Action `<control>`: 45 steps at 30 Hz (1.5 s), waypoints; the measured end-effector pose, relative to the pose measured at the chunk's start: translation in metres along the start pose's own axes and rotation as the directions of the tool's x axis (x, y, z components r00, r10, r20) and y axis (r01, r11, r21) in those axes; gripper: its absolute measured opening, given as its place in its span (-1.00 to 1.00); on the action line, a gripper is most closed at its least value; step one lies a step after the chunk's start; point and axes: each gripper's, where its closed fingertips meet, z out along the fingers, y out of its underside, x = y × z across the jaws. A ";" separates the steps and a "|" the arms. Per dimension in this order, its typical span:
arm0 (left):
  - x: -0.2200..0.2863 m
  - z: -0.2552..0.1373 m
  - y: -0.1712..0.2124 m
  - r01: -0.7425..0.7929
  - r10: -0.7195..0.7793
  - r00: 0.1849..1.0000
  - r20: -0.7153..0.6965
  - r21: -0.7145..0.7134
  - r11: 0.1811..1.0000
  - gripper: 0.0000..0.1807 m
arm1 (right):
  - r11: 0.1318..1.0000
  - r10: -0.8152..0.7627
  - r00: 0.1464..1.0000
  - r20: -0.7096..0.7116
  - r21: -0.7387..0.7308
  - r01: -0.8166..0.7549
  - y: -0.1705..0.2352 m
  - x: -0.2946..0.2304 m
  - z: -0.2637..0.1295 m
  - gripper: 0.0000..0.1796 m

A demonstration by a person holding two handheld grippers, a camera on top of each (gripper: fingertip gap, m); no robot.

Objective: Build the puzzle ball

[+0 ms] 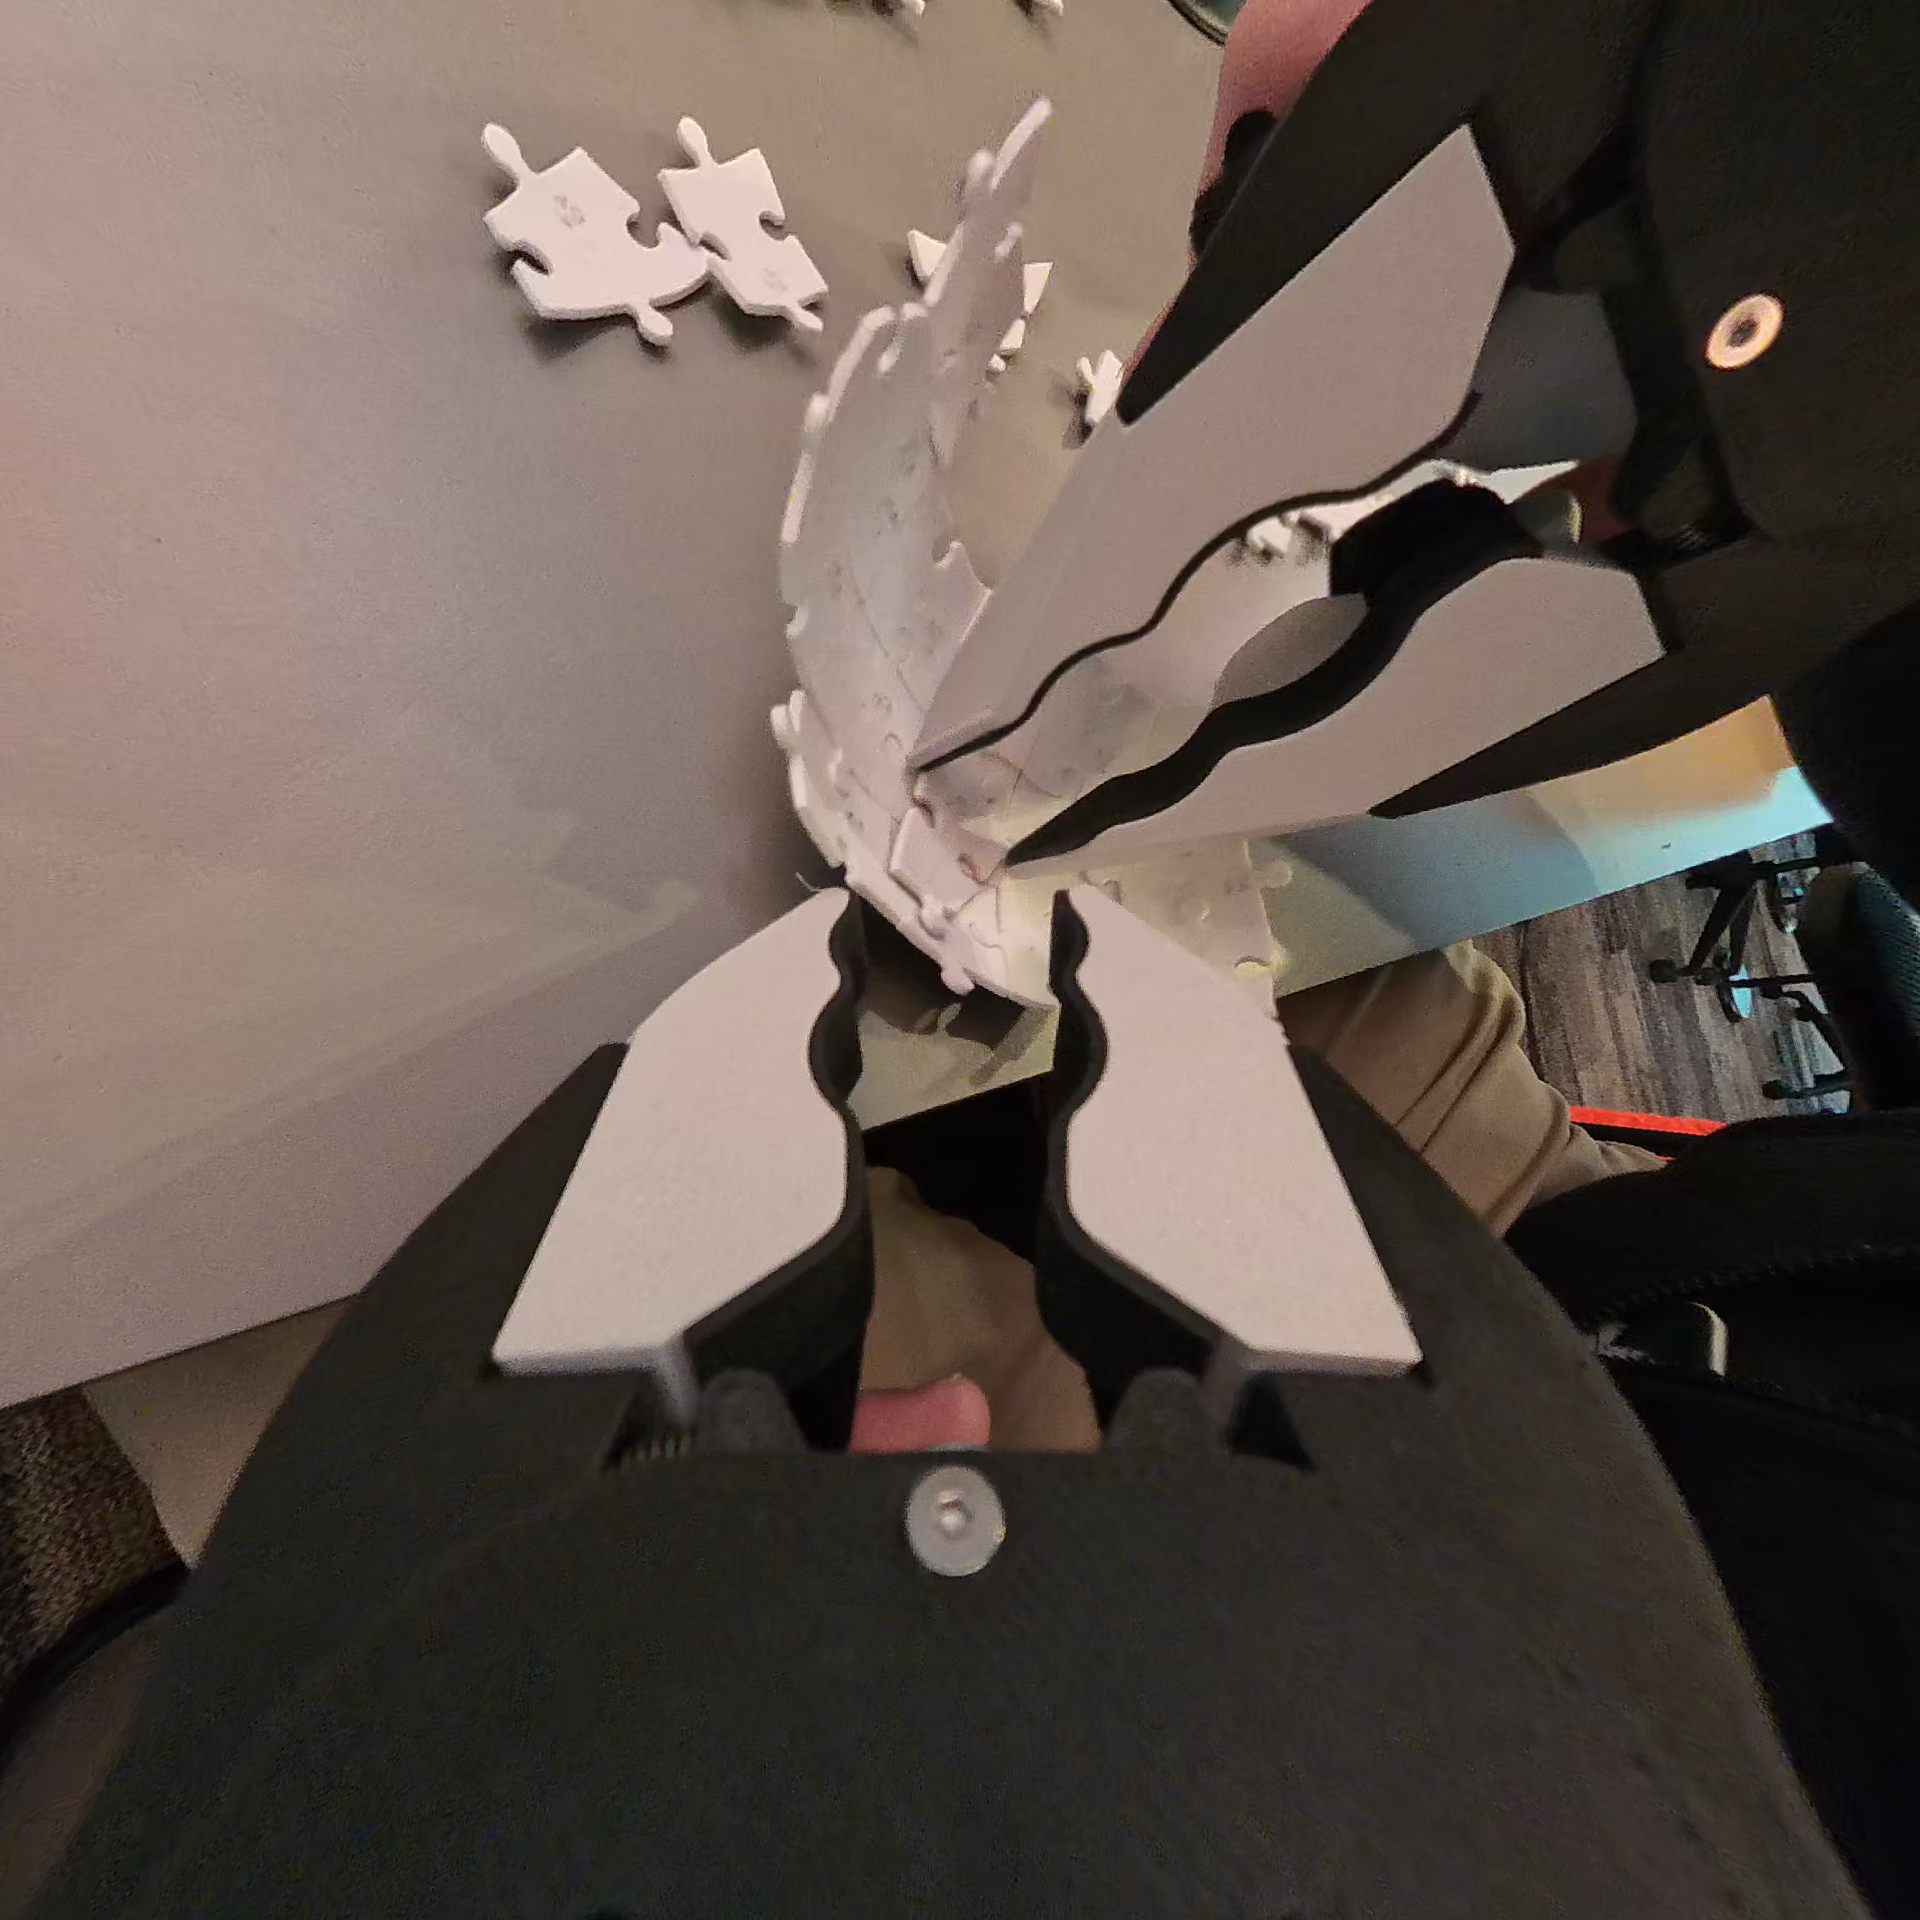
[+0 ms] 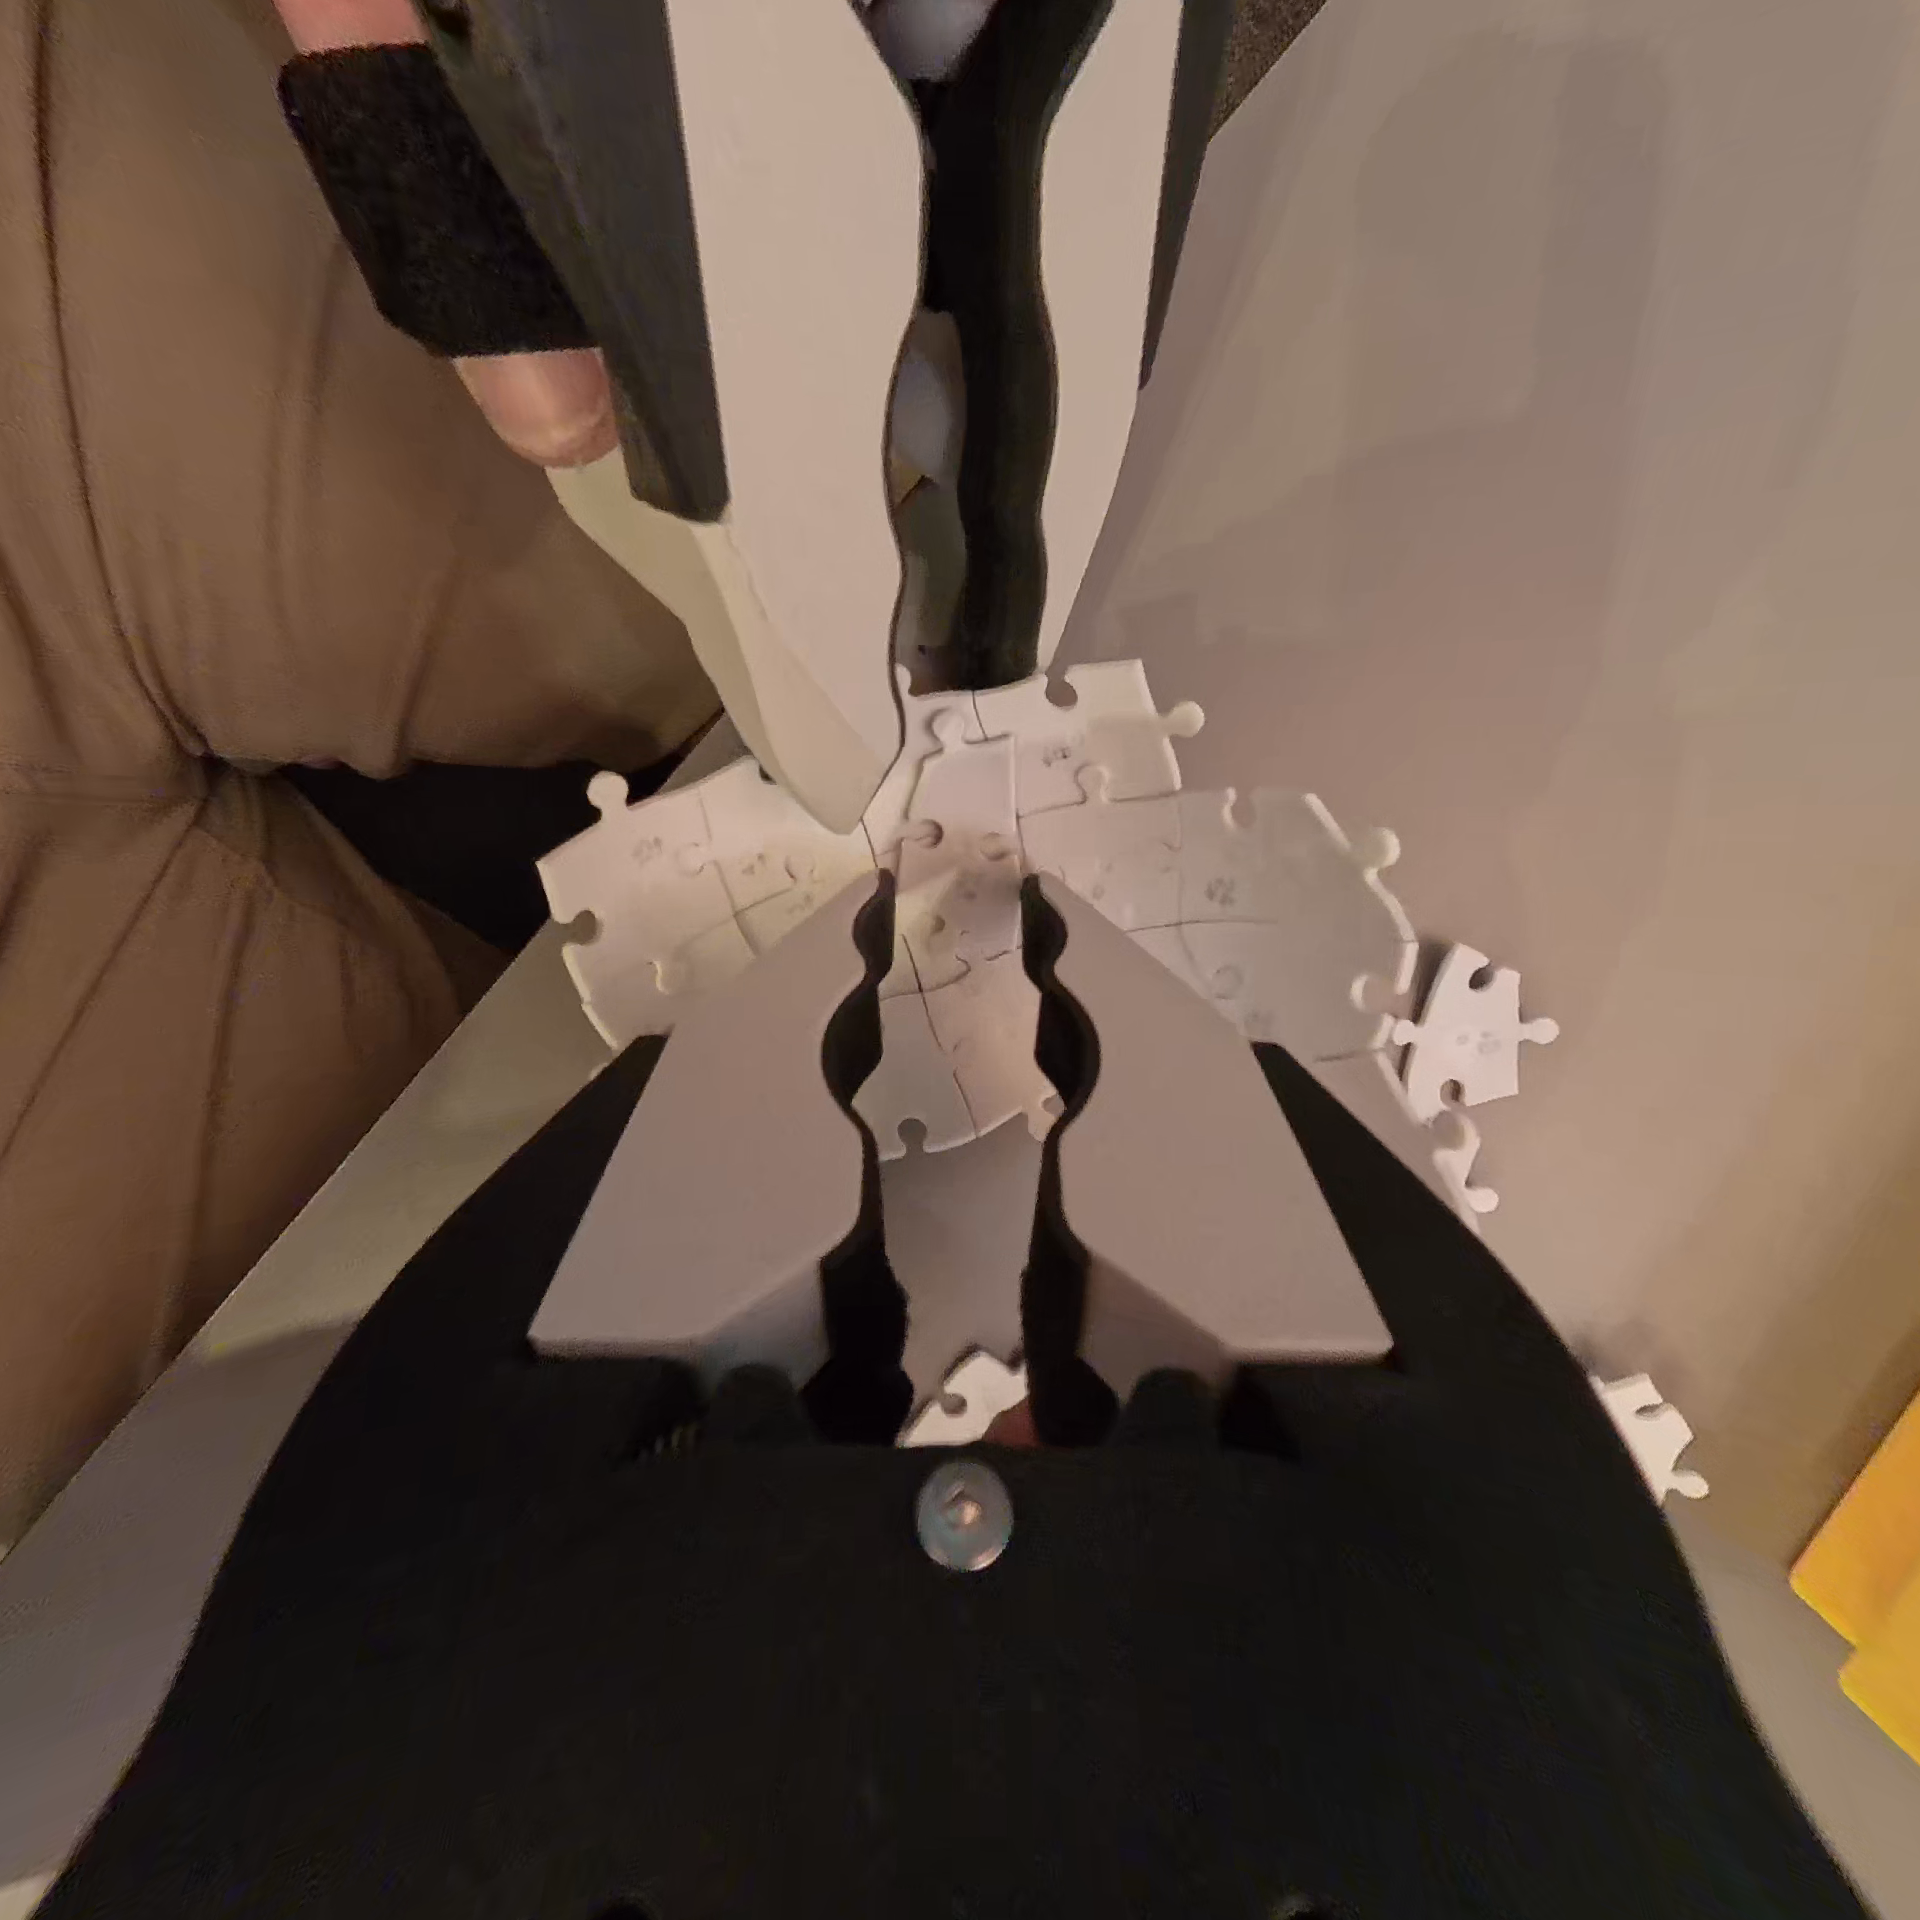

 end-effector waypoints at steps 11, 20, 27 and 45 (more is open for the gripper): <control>0.002 0.001 0.000 0.005 -0.005 0.999 -0.032 -0.003 1.000 -0.62 | 0.997 0.045 0.997 -0.070 0.059 -0.040 -0.007 0.011 -0.002 -0.76; 0.001 0.001 -0.002 0.013 -0.013 0.999 -0.032 0.003 1.000 -0.62 | 0.988 0.122 0.978 -0.169 0.113 -0.104 0.005 0.039 -0.048 -0.76; -0.003 0.000 -0.011 -0.008 0.008 1.000 -0.025 -0.003 1.000 -0.62 | 0.981 0.182 0.951 -0.251 0.109 -0.159 0.035 0.052 -0.091 -0.76; -0.004 0.003 -0.038 -0.120 0.119 0.993 -0.018 -0.042 0.992 -0.60 | 0.961 0.277 0.943 -0.185 0.028 -0.276 0.075 -0.003 -0.090 -0.76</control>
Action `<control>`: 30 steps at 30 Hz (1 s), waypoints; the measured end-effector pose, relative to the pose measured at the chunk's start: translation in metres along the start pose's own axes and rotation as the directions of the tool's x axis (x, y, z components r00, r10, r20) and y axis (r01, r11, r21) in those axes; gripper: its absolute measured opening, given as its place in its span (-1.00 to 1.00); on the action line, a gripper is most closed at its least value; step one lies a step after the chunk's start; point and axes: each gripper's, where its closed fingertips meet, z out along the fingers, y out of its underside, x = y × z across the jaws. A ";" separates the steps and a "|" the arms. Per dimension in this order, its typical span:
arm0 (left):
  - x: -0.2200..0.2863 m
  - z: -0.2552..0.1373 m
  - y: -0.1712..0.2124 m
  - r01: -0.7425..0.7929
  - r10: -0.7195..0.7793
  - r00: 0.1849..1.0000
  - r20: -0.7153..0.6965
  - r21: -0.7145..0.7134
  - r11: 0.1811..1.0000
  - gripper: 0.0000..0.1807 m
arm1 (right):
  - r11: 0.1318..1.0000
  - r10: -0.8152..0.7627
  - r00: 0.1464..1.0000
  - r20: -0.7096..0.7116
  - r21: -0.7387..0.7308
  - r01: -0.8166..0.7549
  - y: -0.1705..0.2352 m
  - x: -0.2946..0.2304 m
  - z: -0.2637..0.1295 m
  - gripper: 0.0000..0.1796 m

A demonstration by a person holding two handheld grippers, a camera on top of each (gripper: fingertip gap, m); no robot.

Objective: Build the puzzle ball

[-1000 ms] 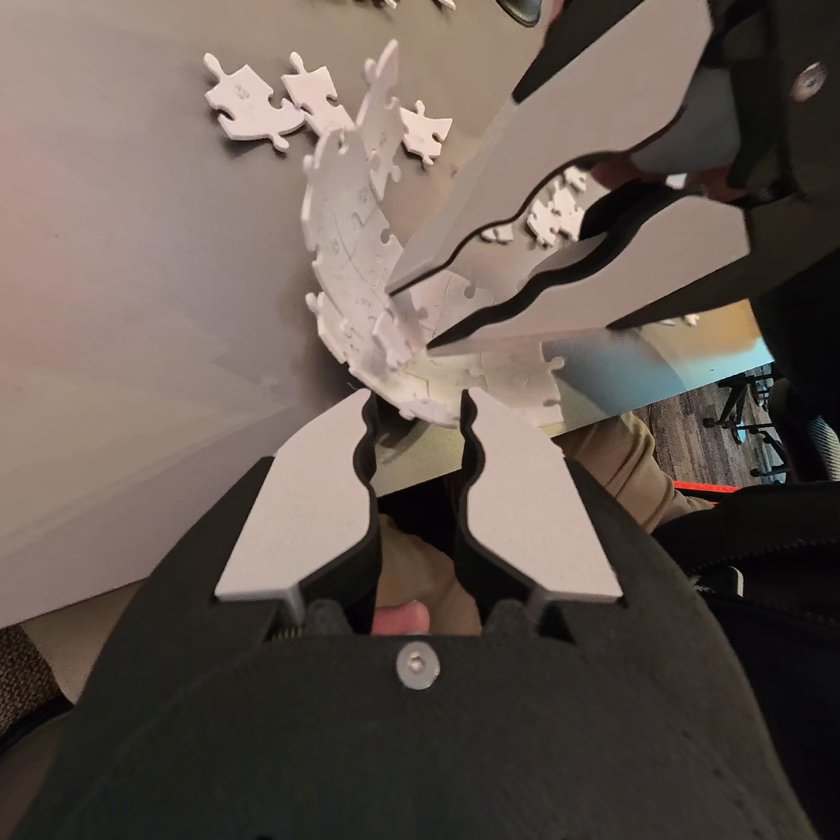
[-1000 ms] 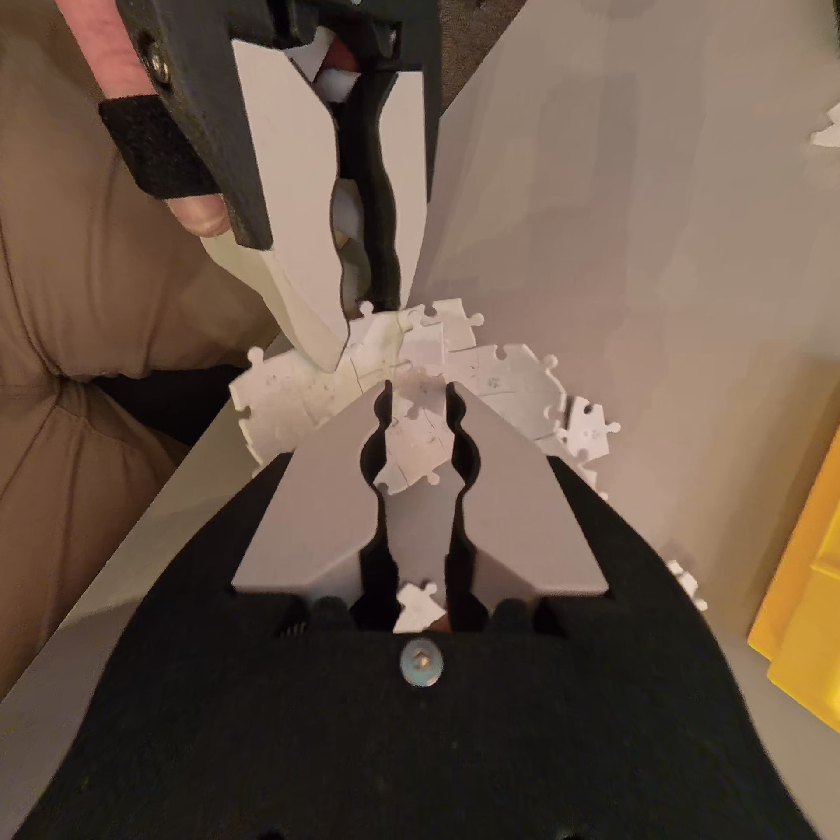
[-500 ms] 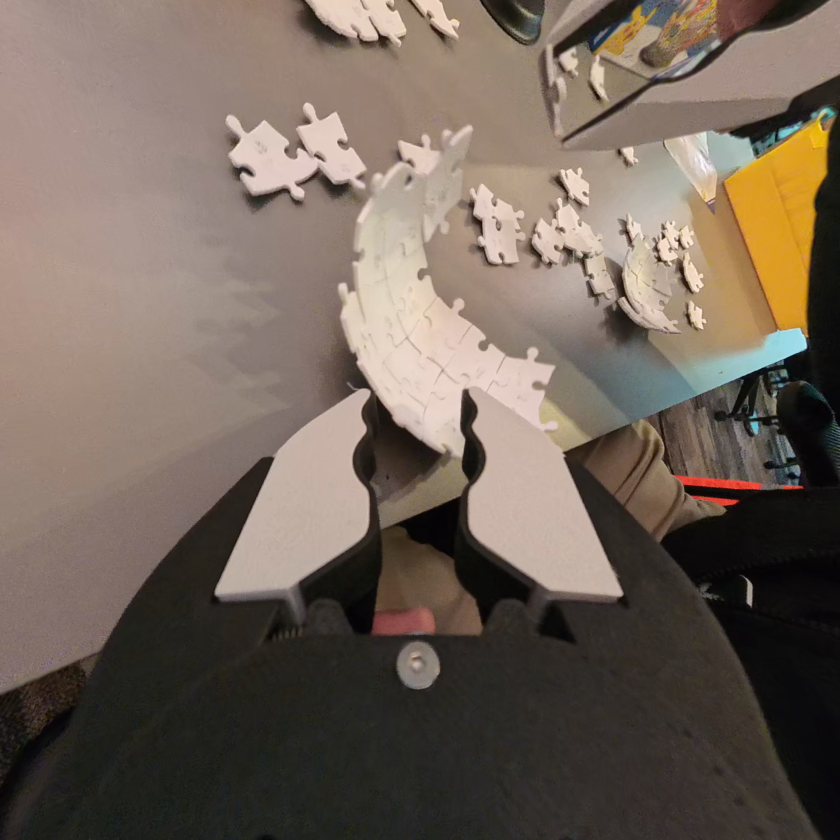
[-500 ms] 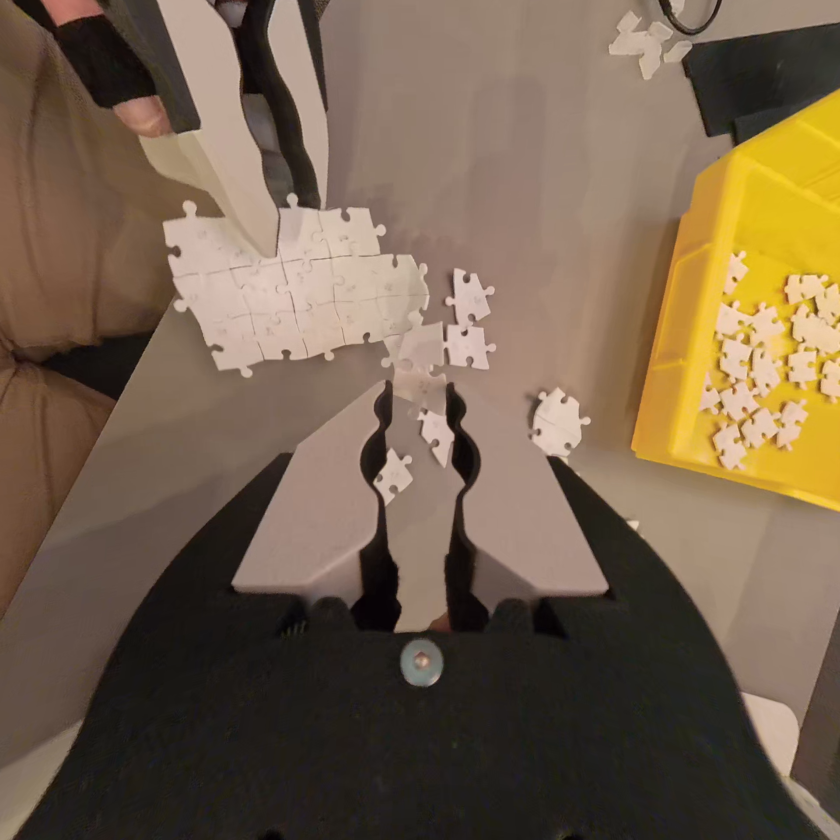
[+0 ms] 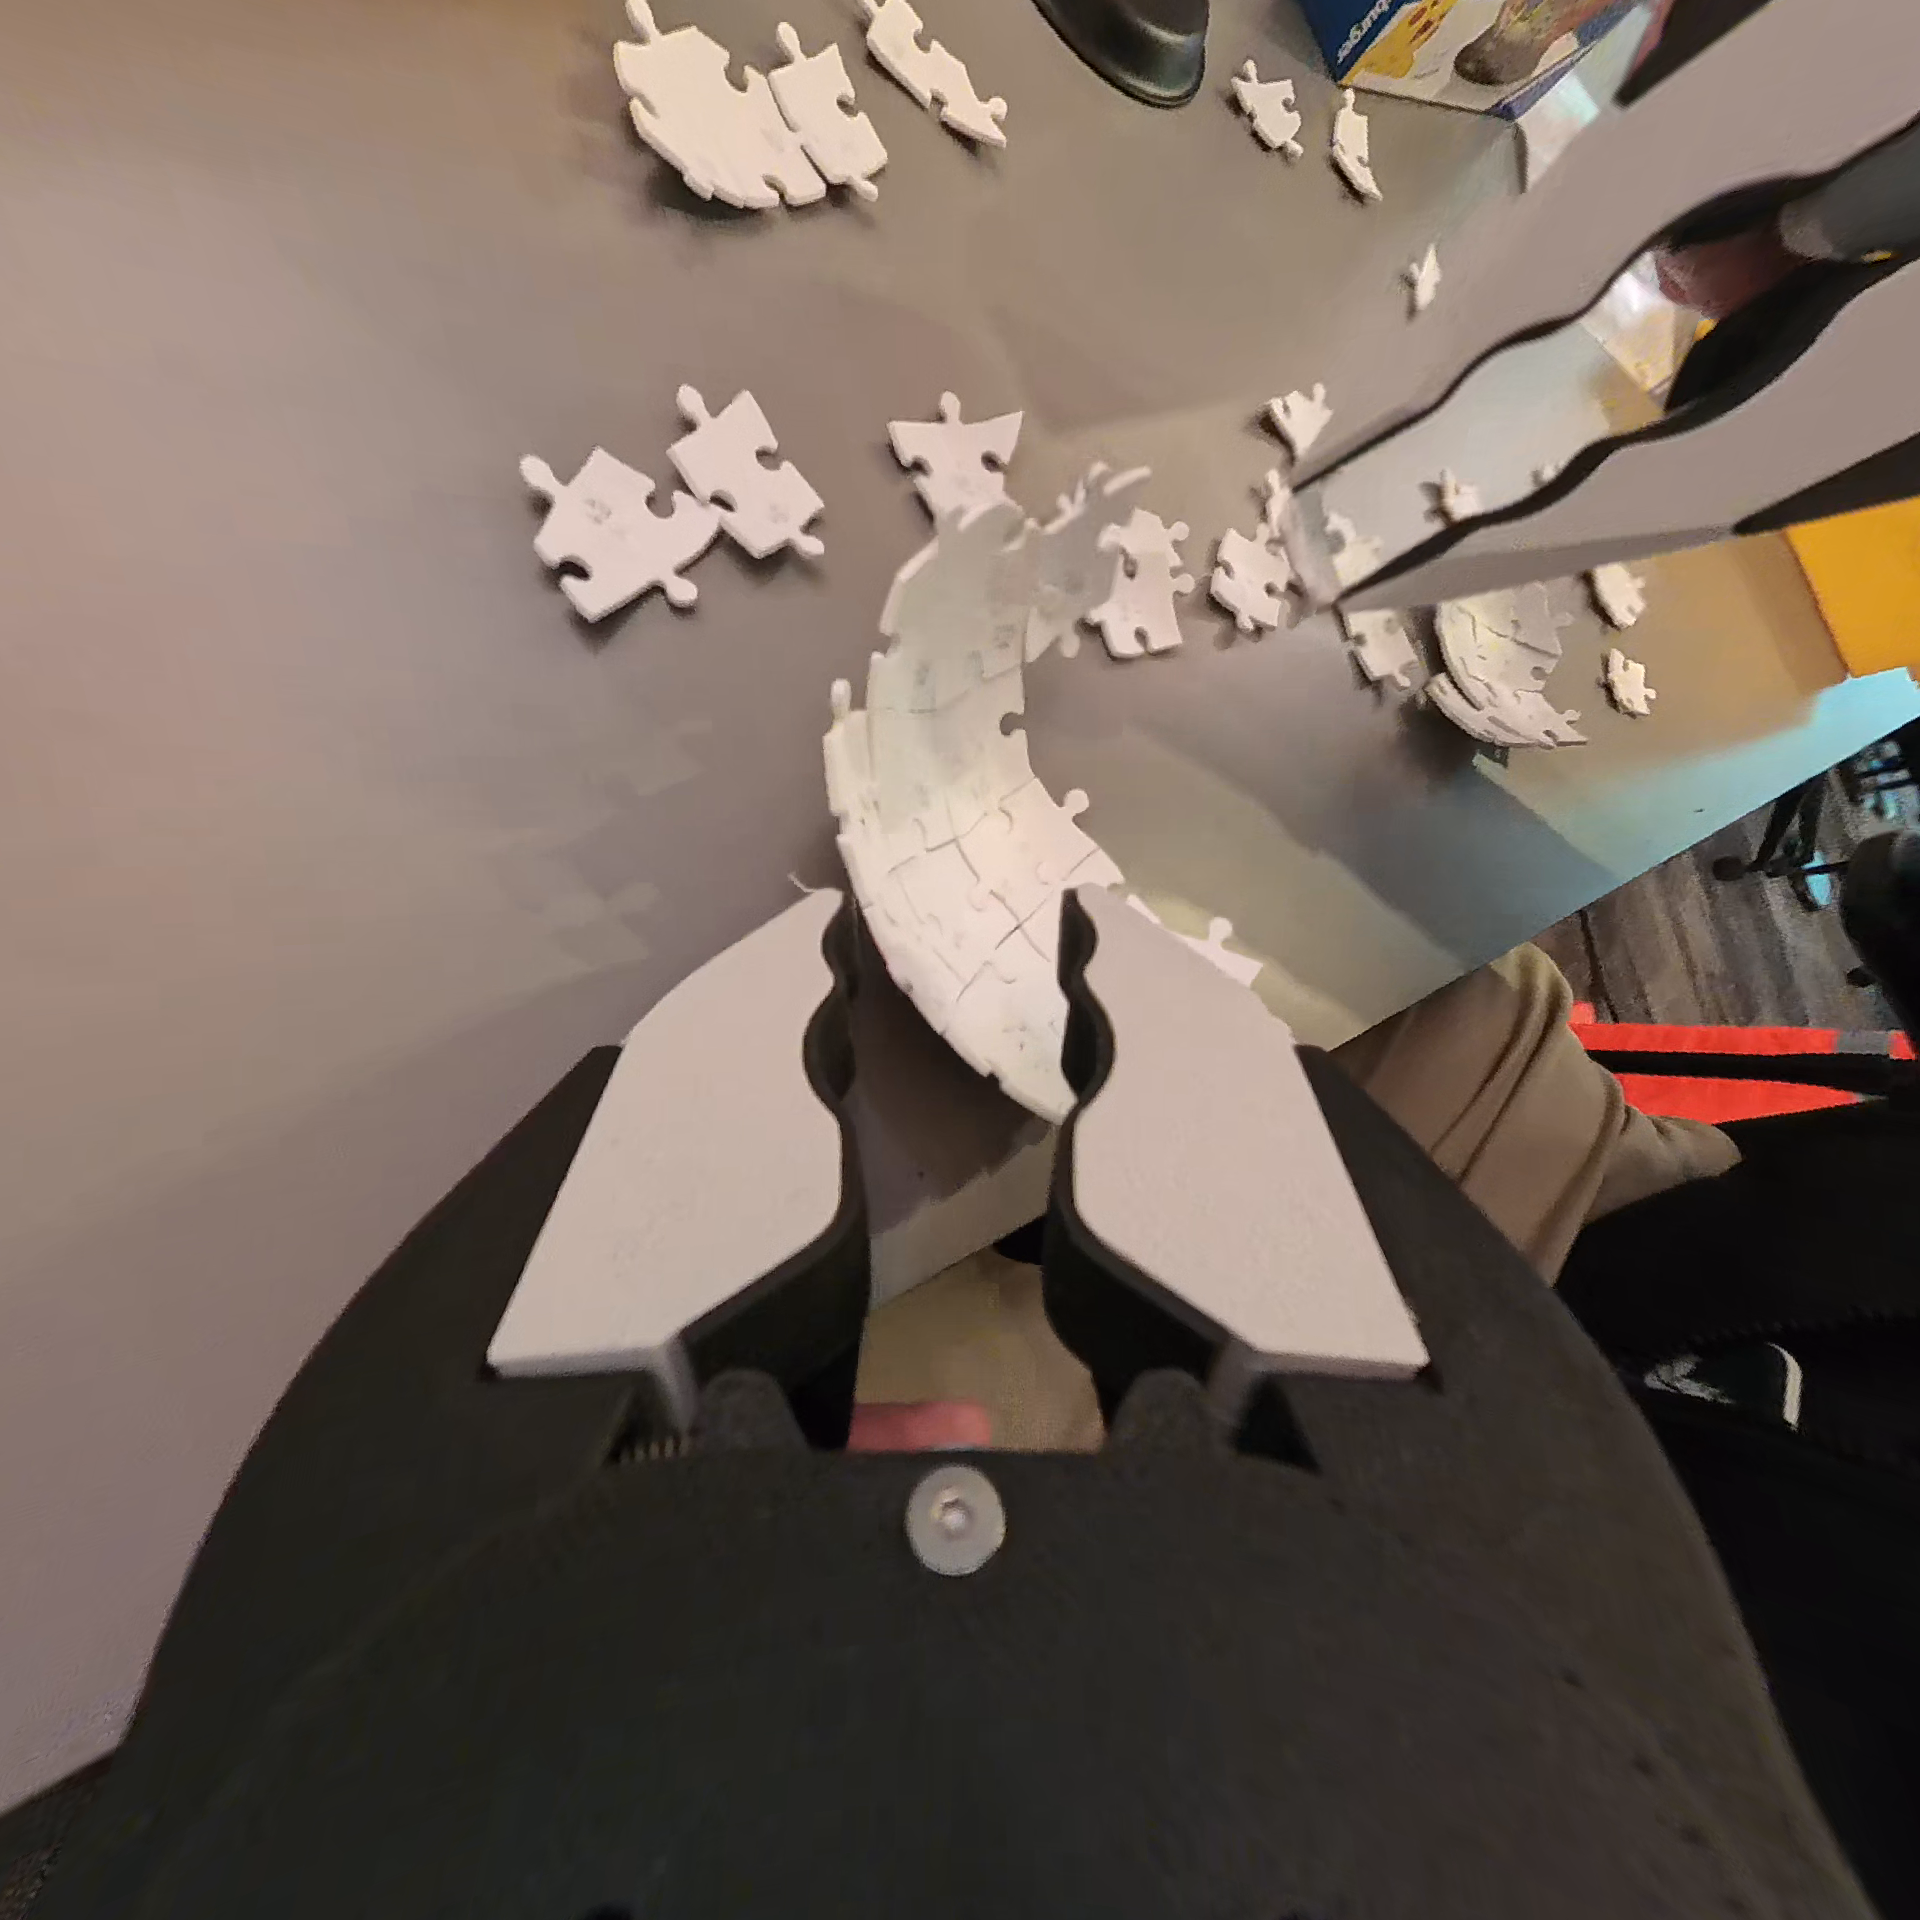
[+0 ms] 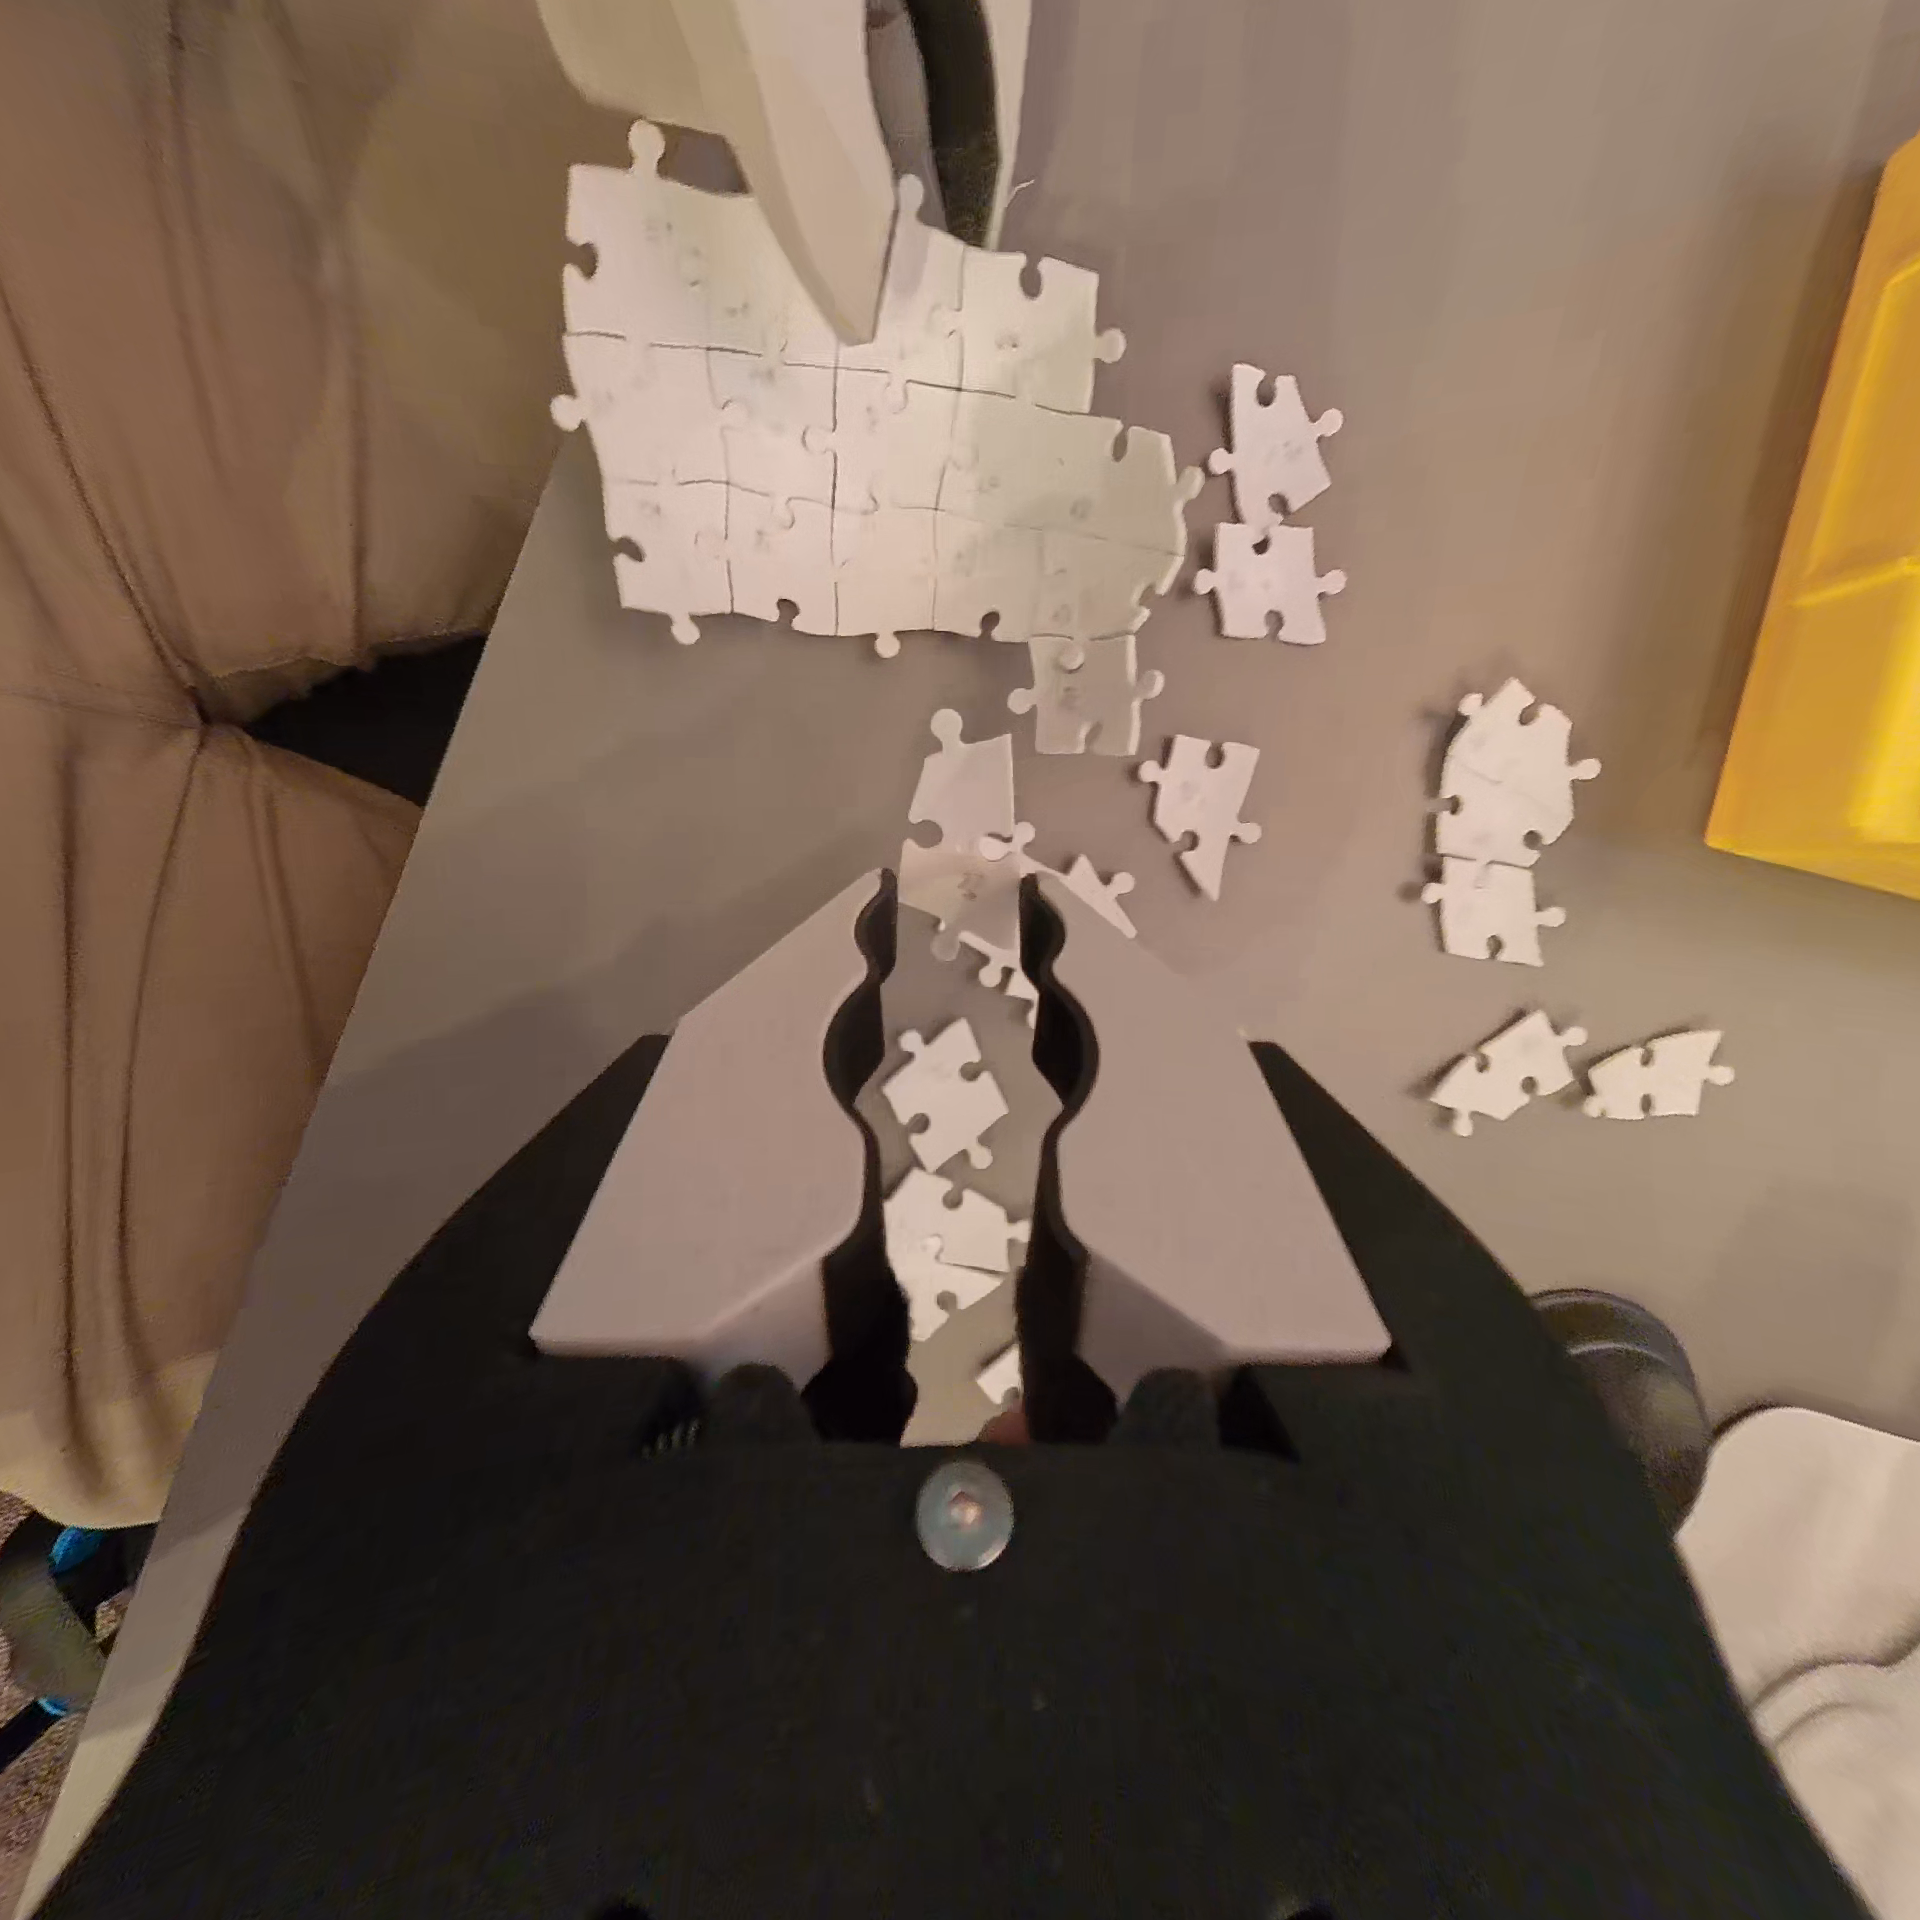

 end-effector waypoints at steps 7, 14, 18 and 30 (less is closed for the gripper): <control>-0.017 -0.011 -0.015 -0.093 0.096 0.992 0.077 -0.046 0.995 -0.50 | 1.000 0.025 1.000 -0.016 0.008 -0.025 0.000 -0.019 0.007 -0.76; -0.014 0.001 -0.047 -0.391 0.407 0.902 0.143 -0.131 0.911 -0.40 | 0.999 0.038 0.998 -0.040 0.016 -0.037 -0.004 -0.023 0.020 -0.76; -0.011 0.024 -0.066 -0.582 0.633 0.757 0.162 -0.274 0.766 -0.32 | 0.998 0.055 0.996 -0.067 0.018 -0.054 -0.003 -0.020 0.018 -0.76; -0.025 0.064 -0.059 -0.645 0.719 0.693 0.052 -0.401 0.650 -0.15 | 0.997 0.074 0.995 -0.074 0.022 -0.072 0.000 -0.020 0.025 -0.76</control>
